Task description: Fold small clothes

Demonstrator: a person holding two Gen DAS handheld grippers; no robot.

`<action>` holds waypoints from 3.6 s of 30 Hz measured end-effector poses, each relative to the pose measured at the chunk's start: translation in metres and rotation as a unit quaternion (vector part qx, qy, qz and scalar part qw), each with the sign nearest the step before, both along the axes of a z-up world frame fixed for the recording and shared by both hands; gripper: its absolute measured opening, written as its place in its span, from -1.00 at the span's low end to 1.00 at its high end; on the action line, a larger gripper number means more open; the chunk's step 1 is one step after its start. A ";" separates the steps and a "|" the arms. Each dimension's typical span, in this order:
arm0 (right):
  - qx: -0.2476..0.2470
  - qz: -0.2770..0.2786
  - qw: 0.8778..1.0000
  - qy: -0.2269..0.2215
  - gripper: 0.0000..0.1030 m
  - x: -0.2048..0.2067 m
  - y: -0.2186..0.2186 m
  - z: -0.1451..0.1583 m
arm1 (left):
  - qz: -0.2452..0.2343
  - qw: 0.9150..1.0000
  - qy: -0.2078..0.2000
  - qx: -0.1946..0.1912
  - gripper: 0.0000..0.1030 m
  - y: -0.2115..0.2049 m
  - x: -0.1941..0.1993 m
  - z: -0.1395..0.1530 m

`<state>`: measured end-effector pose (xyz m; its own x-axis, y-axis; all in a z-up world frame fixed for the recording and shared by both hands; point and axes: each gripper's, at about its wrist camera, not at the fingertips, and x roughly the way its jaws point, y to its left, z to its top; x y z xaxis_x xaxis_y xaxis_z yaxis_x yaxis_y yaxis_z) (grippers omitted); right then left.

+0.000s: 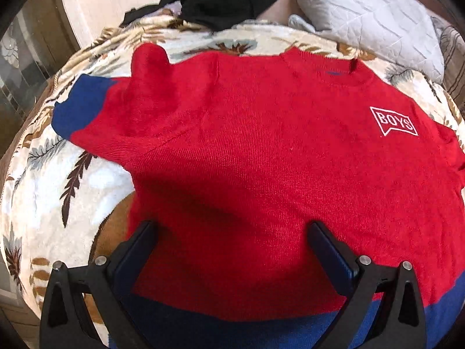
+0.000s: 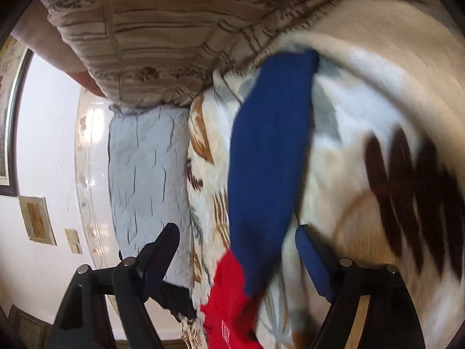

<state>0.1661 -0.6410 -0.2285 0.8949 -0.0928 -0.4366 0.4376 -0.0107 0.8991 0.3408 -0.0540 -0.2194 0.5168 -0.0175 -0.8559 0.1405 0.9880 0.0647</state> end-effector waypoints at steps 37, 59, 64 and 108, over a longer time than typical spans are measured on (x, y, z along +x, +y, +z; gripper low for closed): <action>-0.180 0.447 0.874 -0.062 -0.70 0.226 0.304 0.062 | 0.095 0.985 -0.139 0.038 1.00 0.089 0.037 0.081; -0.020 0.359 0.932 -0.055 0.58 0.125 0.207 0.026 | -0.087 0.986 -0.140 -0.033 1.00 -0.068 0.012 0.070; -0.022 0.340 0.940 -0.005 0.36 0.129 0.182 0.017 | -0.077 0.988 -0.134 0.021 1.00 -0.099 0.030 0.051; -0.330 0.415 0.807 0.260 -0.28 0.154 0.253 0.029 | -0.054 0.997 -0.015 -0.054 -0.56 -0.030 0.057 0.040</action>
